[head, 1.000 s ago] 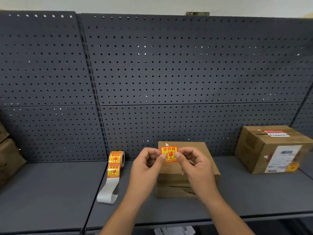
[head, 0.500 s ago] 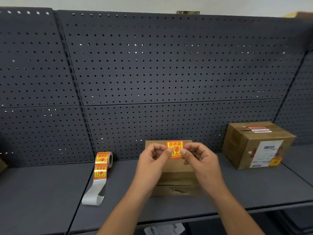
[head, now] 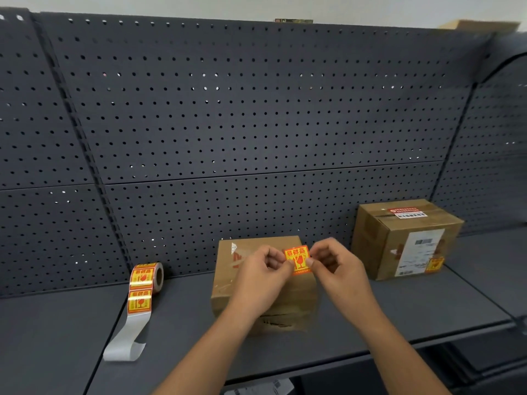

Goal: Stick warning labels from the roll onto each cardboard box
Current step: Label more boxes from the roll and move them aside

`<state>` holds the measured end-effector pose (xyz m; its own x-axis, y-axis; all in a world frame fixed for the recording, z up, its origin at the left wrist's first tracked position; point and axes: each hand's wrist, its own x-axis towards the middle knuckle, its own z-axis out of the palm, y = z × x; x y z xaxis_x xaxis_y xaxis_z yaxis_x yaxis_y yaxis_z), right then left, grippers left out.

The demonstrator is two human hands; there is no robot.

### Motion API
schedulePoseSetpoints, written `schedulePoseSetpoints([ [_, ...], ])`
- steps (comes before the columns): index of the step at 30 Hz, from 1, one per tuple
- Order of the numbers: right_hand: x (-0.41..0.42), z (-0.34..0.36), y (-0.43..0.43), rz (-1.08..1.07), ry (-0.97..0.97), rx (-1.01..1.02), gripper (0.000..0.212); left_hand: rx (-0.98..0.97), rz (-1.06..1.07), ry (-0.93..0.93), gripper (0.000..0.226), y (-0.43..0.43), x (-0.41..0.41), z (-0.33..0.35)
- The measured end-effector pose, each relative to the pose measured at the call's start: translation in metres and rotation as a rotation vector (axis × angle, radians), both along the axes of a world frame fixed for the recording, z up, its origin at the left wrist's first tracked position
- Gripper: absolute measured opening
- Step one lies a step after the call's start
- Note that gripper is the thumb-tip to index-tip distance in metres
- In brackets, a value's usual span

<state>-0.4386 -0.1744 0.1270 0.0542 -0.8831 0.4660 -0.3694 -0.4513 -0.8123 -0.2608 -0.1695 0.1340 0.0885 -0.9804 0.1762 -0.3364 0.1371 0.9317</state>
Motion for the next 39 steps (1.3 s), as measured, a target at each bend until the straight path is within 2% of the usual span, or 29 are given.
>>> schedulePoseSetpoints([
  [3,-0.006,-0.006,-0.004,-0.002,0.091,0.013,0.019,0.011,0.001,-0.052,0.012,-0.003,-0.005,-0.005],
  [12,-0.016,-0.019,-0.011,0.000,0.098,0.104,0.012,0.027,0.005,-0.220,0.014,-0.006,-0.006,-0.013],
  [28,-0.012,-0.031,-0.013,0.003,0.068,0.154,0.015,0.023,0.001,-0.262,0.013,-0.005,-0.002,-0.017],
  [39,-0.010,-0.034,-0.012,-0.008,0.087,0.113,0.014,0.027,0.000,-0.290,0.014,-0.006,-0.003,-0.020],
])
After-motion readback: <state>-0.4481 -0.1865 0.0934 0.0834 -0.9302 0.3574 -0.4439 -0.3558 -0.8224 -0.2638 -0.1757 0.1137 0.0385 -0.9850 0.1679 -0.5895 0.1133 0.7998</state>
